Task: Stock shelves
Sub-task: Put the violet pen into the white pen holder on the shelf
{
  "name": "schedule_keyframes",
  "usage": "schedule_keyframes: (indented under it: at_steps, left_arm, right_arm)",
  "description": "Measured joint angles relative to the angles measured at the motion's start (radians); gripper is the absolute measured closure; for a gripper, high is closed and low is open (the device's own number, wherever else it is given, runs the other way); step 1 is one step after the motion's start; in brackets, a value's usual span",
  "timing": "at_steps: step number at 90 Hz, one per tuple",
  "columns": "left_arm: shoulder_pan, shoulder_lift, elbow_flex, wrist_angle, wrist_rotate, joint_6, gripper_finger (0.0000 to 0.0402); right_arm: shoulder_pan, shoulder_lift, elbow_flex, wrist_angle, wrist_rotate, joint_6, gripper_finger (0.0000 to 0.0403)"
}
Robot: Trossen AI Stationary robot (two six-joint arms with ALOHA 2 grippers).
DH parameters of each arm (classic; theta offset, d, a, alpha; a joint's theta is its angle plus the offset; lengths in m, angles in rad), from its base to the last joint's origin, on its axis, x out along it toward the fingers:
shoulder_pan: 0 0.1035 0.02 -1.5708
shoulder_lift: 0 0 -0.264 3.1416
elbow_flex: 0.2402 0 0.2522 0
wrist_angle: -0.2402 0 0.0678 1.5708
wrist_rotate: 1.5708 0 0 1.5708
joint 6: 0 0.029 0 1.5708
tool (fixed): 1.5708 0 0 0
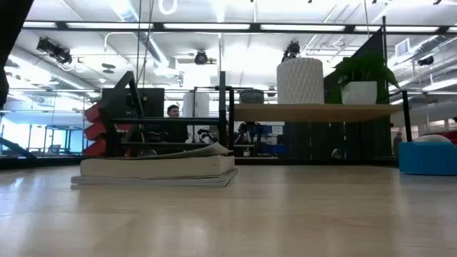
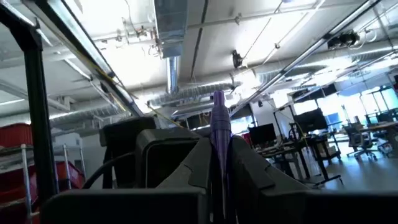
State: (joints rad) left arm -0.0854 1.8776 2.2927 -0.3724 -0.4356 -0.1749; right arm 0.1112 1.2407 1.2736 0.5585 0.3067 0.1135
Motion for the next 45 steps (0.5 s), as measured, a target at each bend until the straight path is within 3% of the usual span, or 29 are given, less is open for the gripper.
schedule_keyframes:
  at_steps: [15,45]
  left_arm:
    - [0.006,0.000,0.000,-0.003,0.024,0.000,0.0149]
    - [-0.001,-0.007,0.000,-0.014,0.062,-0.007,0.0324]
  right_arm:
    - [0.018,-0.004,0.000,-0.005,0.004,-0.003,0.0397]
    - [0.066,-0.045,0.000,-0.101,0.020,-0.009,0.0396]
